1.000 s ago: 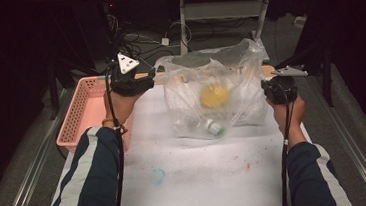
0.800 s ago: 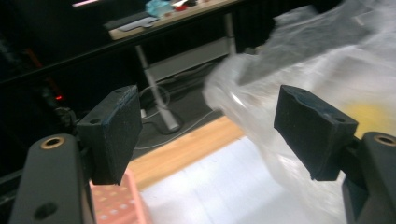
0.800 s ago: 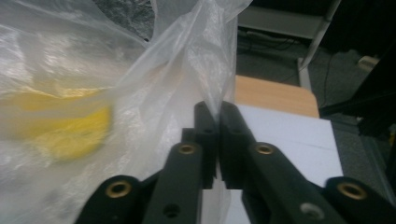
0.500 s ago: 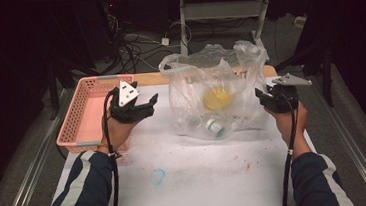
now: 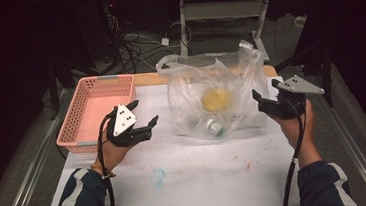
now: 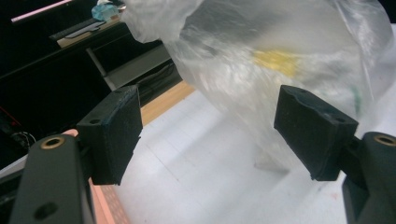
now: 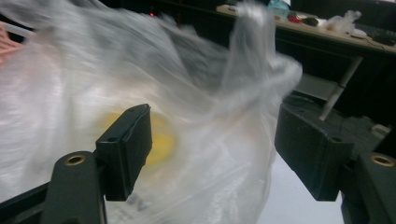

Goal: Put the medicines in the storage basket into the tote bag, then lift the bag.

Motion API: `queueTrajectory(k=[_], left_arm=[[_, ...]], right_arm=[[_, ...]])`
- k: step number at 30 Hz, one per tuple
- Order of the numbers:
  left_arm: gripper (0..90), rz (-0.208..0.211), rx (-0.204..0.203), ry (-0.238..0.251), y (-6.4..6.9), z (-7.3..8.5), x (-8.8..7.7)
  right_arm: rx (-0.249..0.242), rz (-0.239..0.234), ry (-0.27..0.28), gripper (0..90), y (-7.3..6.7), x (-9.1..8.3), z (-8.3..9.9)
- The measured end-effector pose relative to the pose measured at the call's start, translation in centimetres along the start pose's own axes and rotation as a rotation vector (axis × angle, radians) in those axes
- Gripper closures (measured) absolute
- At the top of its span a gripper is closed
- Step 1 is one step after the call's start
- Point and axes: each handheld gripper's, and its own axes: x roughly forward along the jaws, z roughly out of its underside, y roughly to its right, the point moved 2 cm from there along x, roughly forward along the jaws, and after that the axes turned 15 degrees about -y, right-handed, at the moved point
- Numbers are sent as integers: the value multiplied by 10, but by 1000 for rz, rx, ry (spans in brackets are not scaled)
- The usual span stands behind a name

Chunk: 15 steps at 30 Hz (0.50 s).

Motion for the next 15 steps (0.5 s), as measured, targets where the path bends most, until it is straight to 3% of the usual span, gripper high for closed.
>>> queueTrajectory(k=[2, 4, 12, 15], left_arm=[[228, 1, 15, 1, 4, 6, -2], [228, -10, 44, -9, 8, 10, -5], [227, -4, 90, 1, 20, 20, -19], [227, -10, 105, -7, 23, 25, -22]], right_arm=[[-9, 7, 14, 274, -4, -5, 2], [-16, -8, 31, 274, -9, -9, 5], [-72, -65, 66, 259, -32, -26, 23], [-63, -92, 66, 253, -36, -31, 28]])
